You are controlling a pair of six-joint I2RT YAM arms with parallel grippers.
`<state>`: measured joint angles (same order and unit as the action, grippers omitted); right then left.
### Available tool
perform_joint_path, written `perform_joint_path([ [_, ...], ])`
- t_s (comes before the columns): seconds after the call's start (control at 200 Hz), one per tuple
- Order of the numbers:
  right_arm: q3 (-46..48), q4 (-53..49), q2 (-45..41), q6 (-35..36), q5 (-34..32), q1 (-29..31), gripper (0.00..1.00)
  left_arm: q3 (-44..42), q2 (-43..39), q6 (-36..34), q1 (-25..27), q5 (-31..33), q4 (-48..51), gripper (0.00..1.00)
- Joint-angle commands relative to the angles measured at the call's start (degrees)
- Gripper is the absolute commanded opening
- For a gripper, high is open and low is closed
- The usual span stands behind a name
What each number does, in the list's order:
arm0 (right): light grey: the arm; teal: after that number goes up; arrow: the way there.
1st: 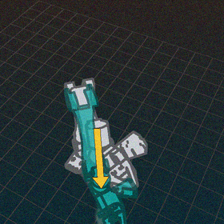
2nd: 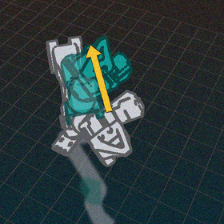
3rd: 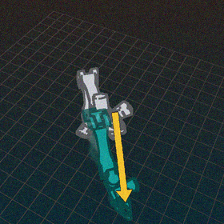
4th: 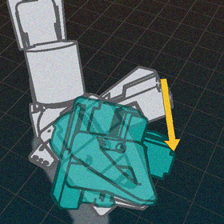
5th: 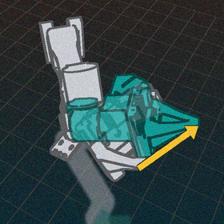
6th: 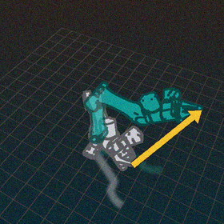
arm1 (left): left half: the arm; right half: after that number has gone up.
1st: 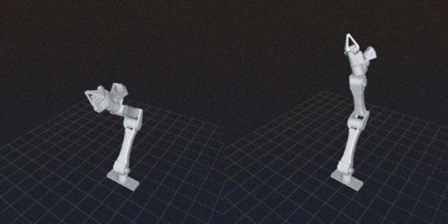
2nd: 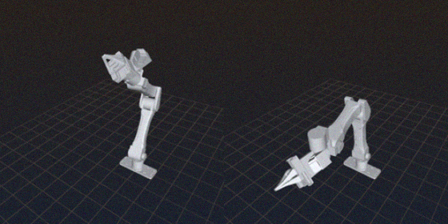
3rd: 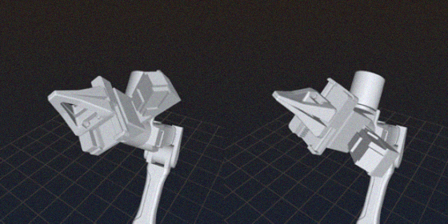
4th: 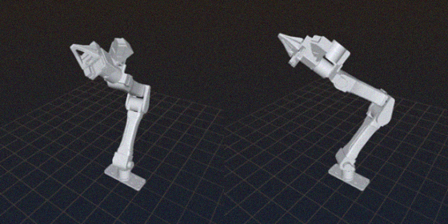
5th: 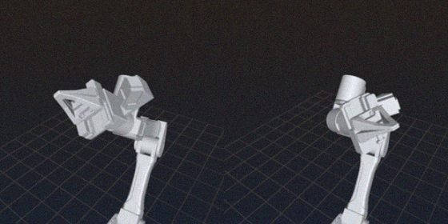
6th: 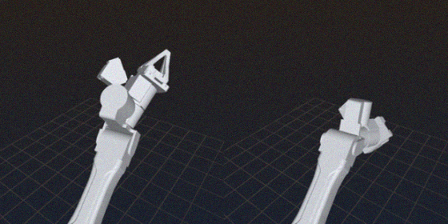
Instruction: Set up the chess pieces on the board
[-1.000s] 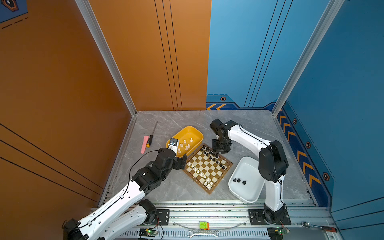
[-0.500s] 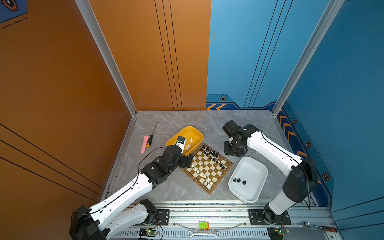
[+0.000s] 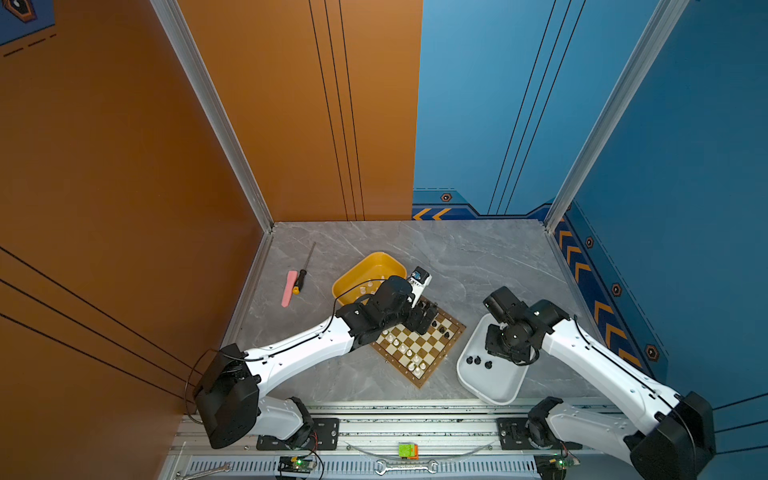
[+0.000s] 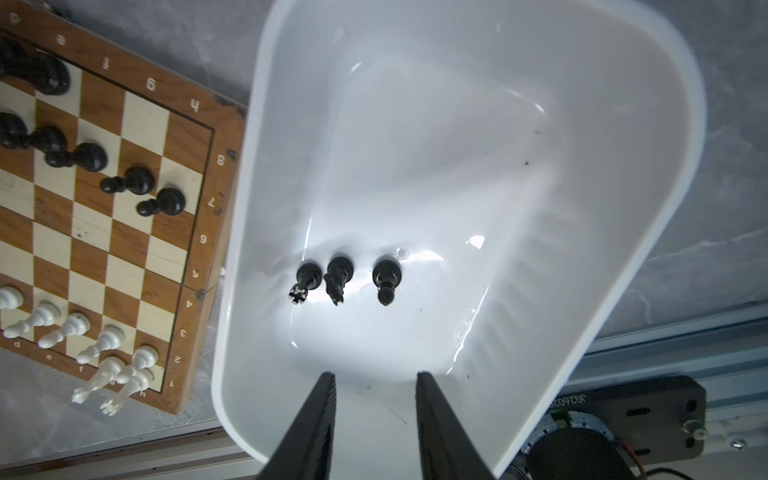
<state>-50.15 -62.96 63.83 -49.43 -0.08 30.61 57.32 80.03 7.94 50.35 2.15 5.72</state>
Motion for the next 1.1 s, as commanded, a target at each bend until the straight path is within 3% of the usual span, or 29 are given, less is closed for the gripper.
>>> perform_joint_path([
  [0.0,3.55,2.41,-1.65,-4.16,0.50,-0.39,0.34,3.90,1.57,-1.60,1.19,-2.68,0.67,0.98],
  [0.431,9.49,7.37,-1.10,-2.13,2.55,-3.20,0.32,4.49,1.32,-1.44,2.05,-0.14,3.07,0.98],
  [1.092,10.09,12.11,5.72,3.61,5.77,-6.65,0.32,5.02,0.66,-1.27,3.10,3.73,4.57,0.98],
])
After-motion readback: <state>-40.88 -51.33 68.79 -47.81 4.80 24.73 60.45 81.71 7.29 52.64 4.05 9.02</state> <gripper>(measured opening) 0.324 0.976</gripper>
